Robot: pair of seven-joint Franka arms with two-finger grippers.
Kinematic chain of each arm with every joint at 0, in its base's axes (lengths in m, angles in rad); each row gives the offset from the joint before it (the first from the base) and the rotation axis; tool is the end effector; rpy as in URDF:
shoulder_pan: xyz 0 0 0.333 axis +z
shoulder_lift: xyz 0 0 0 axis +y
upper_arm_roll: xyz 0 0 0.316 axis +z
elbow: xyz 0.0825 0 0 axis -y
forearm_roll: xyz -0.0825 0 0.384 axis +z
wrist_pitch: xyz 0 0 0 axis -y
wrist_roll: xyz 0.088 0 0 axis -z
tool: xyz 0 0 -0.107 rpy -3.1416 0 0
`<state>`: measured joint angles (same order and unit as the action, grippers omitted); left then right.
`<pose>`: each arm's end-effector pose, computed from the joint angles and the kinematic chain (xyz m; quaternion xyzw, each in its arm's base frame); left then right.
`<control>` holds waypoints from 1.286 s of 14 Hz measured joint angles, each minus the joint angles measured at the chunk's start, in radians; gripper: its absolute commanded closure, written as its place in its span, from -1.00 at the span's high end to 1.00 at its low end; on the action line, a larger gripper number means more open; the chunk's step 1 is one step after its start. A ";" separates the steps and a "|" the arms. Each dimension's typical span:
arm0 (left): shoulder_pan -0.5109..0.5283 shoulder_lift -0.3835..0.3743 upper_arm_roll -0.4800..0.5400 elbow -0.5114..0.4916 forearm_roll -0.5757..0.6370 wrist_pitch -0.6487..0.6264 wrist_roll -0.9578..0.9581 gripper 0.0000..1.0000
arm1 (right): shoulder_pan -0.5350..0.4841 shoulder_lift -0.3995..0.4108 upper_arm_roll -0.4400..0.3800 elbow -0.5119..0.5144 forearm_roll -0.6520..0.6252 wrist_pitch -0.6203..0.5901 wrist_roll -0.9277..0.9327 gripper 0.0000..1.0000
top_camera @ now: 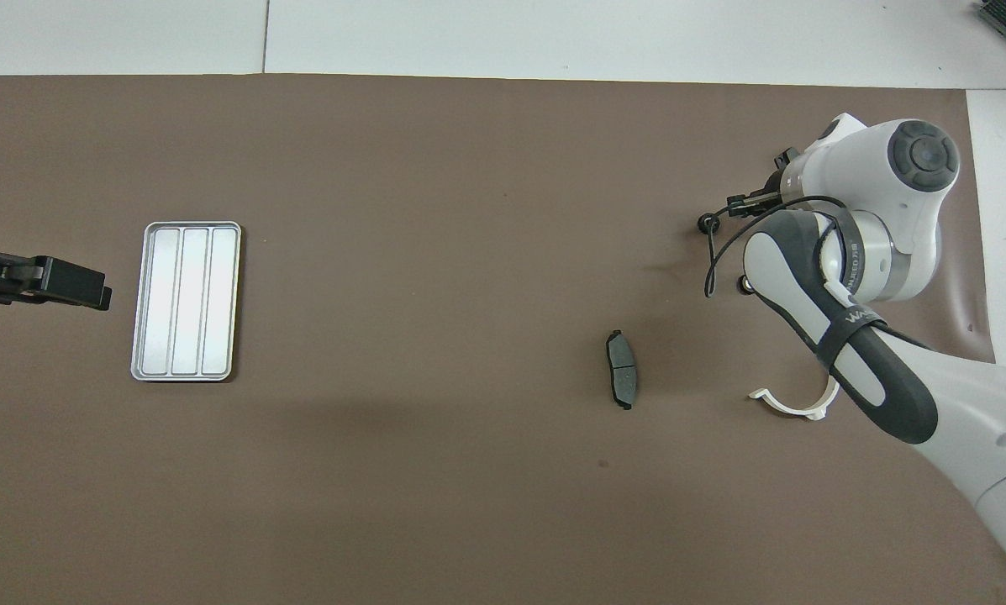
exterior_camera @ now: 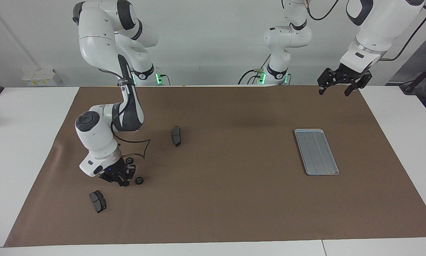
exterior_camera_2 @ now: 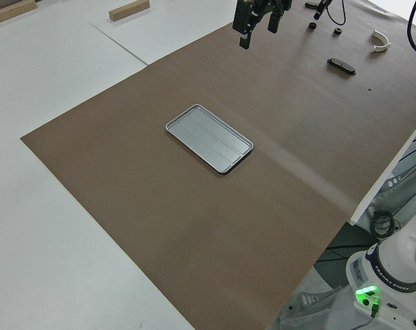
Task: Pick bearing gear from pile to tray
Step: 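Close the right gripper on the black gear and lift it, then carry the gear with the right gripper toward the table center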
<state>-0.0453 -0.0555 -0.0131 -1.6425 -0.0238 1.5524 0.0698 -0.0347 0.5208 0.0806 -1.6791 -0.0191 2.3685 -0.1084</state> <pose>0.5333 -0.0340 0.6194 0.9977 -0.0640 -0.0172 0.0116 0.6921 0.0248 0.3171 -0.9934 -0.0760 -0.0854 0.0096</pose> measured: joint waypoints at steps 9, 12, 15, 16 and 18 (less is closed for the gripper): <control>0.000 0.000 0.000 0.000 0.000 0.000 0.000 1.00 | 0.246 -0.001 0.001 0.051 -0.023 -0.060 0.294 -1.00; 0.000 0.000 0.000 0.000 0.000 0.000 0.000 1.00 | 0.337 -0.001 0.002 0.086 -0.059 -0.114 0.428 -1.00; 0.000 0.000 0.000 0.000 0.000 0.000 0.000 1.00 | 0.433 0.006 0.002 0.156 -0.095 -0.201 0.567 -1.00; 0.000 0.000 0.000 0.000 0.000 0.000 0.000 1.00 | 0.459 0.018 0.002 0.188 -0.100 -0.226 0.604 -1.00; 0.000 0.000 0.000 0.000 0.000 0.000 0.000 1.00 | 0.500 0.060 0.001 0.277 -0.104 -0.278 0.659 -1.00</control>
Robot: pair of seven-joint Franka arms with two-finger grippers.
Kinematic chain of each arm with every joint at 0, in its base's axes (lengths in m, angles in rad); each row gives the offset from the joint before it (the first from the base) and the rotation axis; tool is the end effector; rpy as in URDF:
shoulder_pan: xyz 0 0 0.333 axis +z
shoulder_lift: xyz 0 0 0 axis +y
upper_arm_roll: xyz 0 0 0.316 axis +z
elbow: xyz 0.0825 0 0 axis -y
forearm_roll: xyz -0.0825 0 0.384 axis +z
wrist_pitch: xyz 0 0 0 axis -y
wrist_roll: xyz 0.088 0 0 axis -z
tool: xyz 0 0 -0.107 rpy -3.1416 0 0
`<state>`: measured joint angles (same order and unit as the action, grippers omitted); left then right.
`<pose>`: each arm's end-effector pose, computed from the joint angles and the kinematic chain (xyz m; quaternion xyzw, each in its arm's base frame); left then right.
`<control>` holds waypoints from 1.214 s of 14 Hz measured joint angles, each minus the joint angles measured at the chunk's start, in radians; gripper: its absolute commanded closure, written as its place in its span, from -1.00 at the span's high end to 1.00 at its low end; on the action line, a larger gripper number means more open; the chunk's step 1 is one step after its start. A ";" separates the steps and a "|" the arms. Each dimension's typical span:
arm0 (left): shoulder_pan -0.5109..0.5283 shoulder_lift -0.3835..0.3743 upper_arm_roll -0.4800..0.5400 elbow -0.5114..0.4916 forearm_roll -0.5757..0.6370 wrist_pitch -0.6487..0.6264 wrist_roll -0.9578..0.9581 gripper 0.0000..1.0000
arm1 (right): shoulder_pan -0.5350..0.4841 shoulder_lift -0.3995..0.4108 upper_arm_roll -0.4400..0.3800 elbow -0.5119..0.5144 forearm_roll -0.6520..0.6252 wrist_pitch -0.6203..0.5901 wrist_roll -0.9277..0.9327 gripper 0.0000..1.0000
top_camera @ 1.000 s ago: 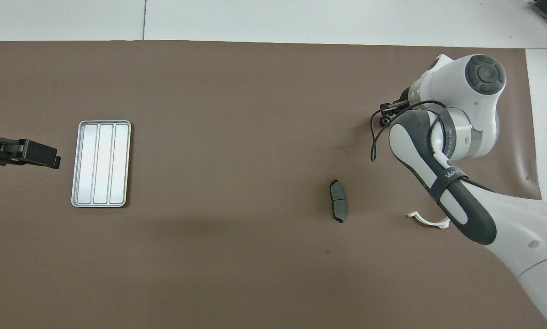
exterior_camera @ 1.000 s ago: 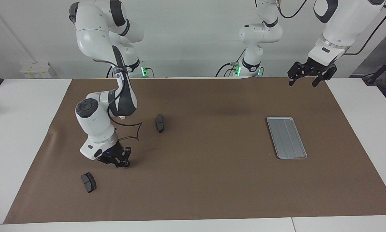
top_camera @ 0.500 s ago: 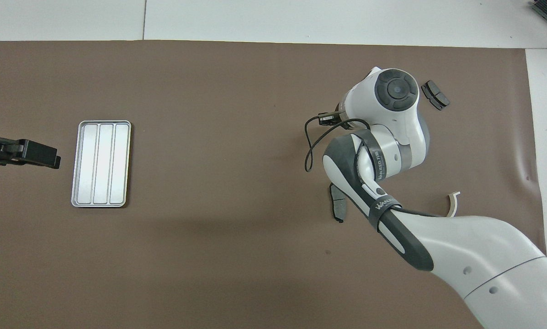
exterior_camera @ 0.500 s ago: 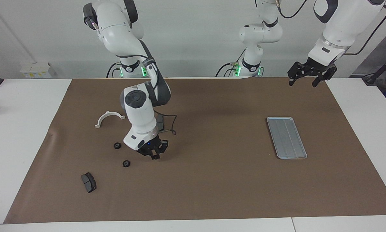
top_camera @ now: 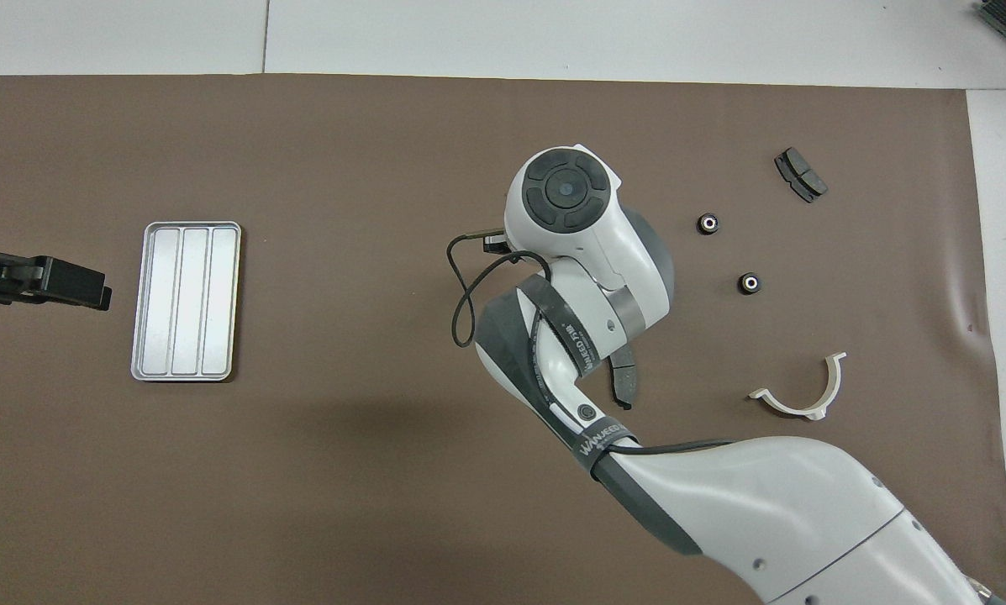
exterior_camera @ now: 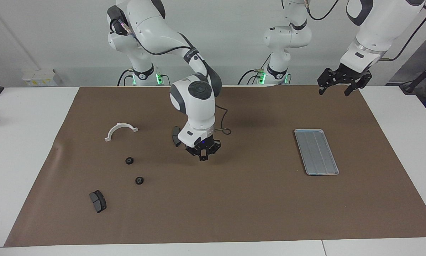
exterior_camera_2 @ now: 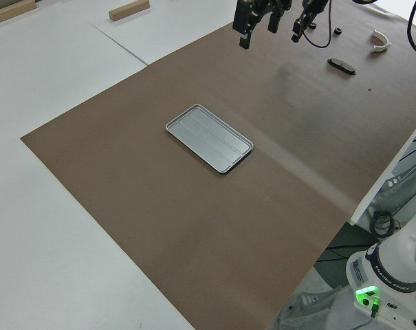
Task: Pick bearing gear from pile to tray
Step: 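Carry the gear with the right gripper toward the table center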
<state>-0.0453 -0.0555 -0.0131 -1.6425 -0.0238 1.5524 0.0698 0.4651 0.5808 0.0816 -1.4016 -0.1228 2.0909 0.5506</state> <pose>0.5333 -0.0340 0.6194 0.9977 -0.0640 -0.0172 0.0116 0.6296 0.3624 0.3782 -0.9978 -0.0177 -0.0643 0.0007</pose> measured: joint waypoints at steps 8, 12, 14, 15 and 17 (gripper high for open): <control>0.002 0.000 0.002 0.000 0.000 -0.002 -0.001 1.00 | 0.159 0.168 -0.001 0.227 -0.040 -0.045 0.181 -1.00; 0.004 0.000 0.002 -0.015 0.000 0.016 -0.001 1.00 | 0.211 0.168 0.001 0.232 -0.038 0.011 0.237 -1.00; 0.004 0.000 0.002 -0.023 0.000 0.031 -0.001 1.00 | 0.226 0.168 0.010 0.230 -0.032 0.050 0.256 -1.00; 0.004 0.000 0.002 -0.024 0.000 0.033 -0.001 1.00 | 0.233 0.169 0.014 0.227 -0.029 0.066 0.265 -1.00; 0.004 0.000 0.002 -0.026 0.000 0.036 -0.001 1.00 | 0.249 0.174 0.015 0.220 -0.026 0.080 0.270 -1.00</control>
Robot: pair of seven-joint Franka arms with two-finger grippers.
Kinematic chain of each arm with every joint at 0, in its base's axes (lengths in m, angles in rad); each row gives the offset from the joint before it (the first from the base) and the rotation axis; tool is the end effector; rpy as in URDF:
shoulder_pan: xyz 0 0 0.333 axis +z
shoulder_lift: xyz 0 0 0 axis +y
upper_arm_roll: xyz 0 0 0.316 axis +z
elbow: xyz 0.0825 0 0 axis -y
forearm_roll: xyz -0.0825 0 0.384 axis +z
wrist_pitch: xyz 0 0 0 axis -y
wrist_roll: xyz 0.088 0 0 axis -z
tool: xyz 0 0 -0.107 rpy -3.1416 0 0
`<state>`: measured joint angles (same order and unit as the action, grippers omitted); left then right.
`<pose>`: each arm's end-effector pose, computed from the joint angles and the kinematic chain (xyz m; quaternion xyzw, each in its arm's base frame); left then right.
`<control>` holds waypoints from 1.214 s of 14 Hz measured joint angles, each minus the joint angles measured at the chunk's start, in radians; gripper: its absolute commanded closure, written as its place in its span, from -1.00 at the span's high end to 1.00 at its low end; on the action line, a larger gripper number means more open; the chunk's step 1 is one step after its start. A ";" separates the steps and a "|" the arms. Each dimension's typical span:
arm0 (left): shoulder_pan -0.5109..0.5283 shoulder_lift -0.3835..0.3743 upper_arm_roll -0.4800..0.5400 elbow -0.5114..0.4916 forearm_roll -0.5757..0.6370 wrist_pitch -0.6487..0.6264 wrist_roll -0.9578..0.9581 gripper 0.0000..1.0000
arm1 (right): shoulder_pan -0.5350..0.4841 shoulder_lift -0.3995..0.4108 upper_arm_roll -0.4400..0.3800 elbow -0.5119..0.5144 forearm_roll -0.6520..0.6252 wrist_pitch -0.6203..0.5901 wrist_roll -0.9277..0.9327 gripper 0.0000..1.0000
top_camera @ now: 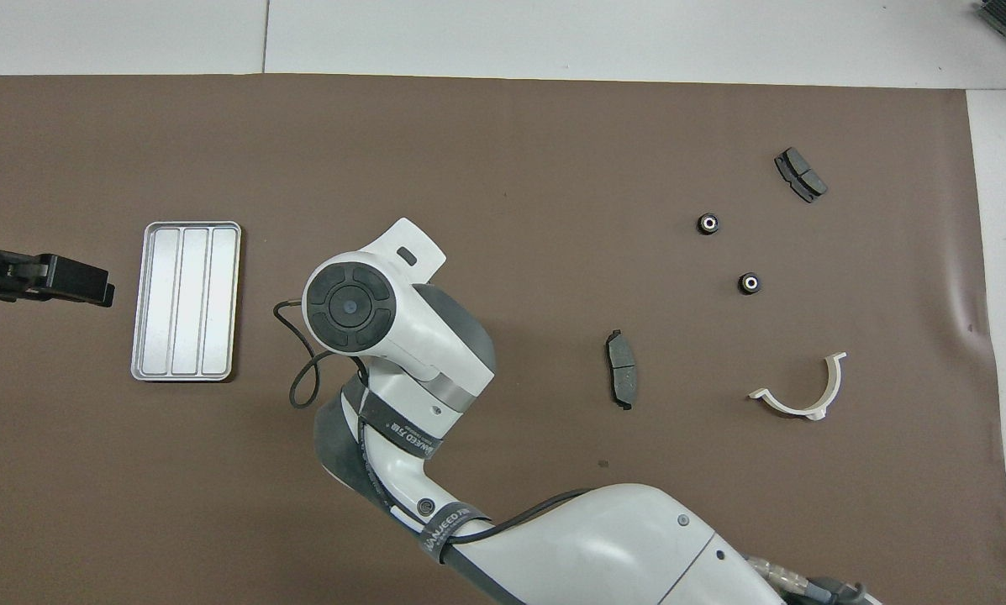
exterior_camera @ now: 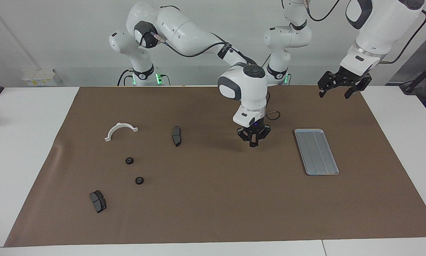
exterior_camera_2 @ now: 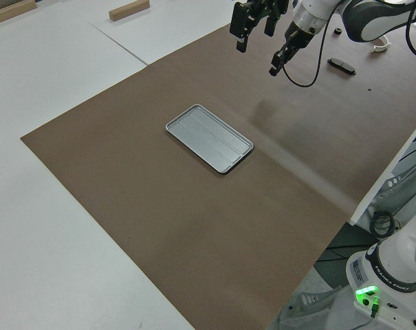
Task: Pick bearing gear from pile to tray
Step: 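Carry the gear with the right gripper toward the table center, then pass the gear to the left gripper while the right gripper releases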
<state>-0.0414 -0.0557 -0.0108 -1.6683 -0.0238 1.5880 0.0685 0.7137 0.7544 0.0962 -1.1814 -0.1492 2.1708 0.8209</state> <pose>0.5364 -0.0307 0.6104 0.9981 -0.0599 -0.0122 0.0117 0.5546 0.5418 0.3649 -0.9922 -0.0122 -0.1068 0.0624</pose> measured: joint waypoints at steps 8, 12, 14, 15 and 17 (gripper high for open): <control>0.001 0.000 0.000 -0.001 0.000 0.004 0.000 1.00 | -0.008 0.005 -0.001 -0.010 0.011 0.000 0.001 0.20; 0.001 -0.007 0.000 -0.036 0.000 0.067 -0.013 1.00 | -0.018 0.005 -0.003 -0.010 0.024 -0.007 0.001 0.15; 0.001 -0.024 -0.005 -0.107 -0.001 0.153 -0.077 1.00 | -0.051 0.004 -0.005 -0.010 0.023 -0.030 -0.037 0.15; -0.001 -0.032 -0.010 -0.146 -0.001 0.200 -0.116 1.00 | -0.078 0.004 -0.006 -0.010 0.023 -0.039 -0.074 0.15; -0.011 -0.040 -0.022 -0.202 -0.002 0.270 -0.182 1.00 | -0.142 0.004 -0.007 -0.010 0.022 -0.053 -0.153 0.15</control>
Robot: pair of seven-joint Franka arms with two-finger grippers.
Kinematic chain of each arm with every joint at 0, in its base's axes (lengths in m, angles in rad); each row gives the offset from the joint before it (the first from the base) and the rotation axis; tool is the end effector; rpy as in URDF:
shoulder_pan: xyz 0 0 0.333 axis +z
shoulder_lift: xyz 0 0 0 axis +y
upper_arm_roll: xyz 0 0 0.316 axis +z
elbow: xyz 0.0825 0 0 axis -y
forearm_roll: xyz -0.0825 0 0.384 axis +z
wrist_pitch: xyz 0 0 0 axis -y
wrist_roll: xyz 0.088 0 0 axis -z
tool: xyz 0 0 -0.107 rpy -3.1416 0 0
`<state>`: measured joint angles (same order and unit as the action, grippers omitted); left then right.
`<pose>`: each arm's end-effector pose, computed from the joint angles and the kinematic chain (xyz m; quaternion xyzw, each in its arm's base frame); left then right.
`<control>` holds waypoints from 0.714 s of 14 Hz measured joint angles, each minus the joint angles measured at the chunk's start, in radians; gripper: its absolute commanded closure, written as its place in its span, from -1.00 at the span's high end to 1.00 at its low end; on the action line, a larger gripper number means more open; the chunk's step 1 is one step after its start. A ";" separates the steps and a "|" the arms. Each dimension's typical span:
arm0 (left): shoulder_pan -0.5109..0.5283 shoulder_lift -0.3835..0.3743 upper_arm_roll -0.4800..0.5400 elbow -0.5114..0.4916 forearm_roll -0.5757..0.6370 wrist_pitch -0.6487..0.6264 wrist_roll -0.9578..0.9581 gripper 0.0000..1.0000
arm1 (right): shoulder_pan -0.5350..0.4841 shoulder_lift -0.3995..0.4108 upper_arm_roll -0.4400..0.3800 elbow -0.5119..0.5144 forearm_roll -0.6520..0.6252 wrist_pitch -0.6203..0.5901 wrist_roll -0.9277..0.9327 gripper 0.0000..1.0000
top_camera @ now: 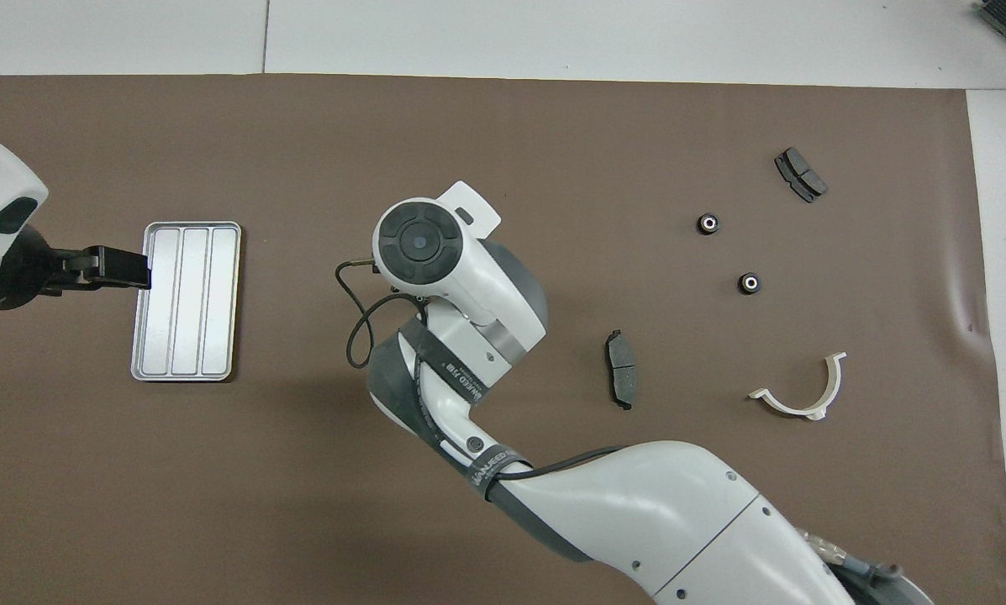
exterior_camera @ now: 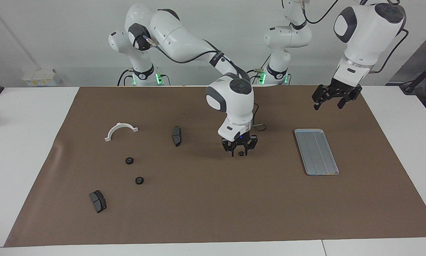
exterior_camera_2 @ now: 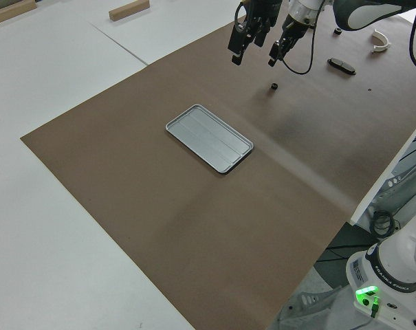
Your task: Pick bearing gear from pile to tray
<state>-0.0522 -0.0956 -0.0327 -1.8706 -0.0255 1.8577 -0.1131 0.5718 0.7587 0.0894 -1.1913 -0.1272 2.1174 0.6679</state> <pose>0.5391 -0.0485 0.5590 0.9989 0.0172 0.0400 0.0148 0.6226 0.4518 0.3507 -0.9960 -0.0102 -0.0837 0.0308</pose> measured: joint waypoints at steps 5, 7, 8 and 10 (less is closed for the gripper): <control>-0.139 0.050 -0.007 -0.105 -0.002 0.221 -0.267 1.00 | -0.167 0.000 -0.008 0.000 -0.019 -0.023 -0.211 0.15; -0.226 0.115 -0.011 -0.114 -0.002 0.295 -0.391 1.00 | -0.246 0.000 -0.009 0.000 -0.033 -0.026 -0.302 0.15; -0.253 0.141 -0.011 -0.114 -0.002 0.319 -0.423 1.00 | -0.285 0.000 -0.010 -0.001 -0.041 -0.030 -0.335 0.15; -0.290 0.176 -0.011 -0.117 -0.002 0.366 -0.480 1.00 | -0.358 0.000 -0.010 -0.007 -0.051 -0.035 -0.398 0.15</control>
<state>-0.3419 0.0804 -0.0442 -1.9878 -0.0272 2.2233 -0.5928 0.2133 0.7586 0.0797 -1.1979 -0.1784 2.0820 0.2703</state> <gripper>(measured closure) 0.000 0.423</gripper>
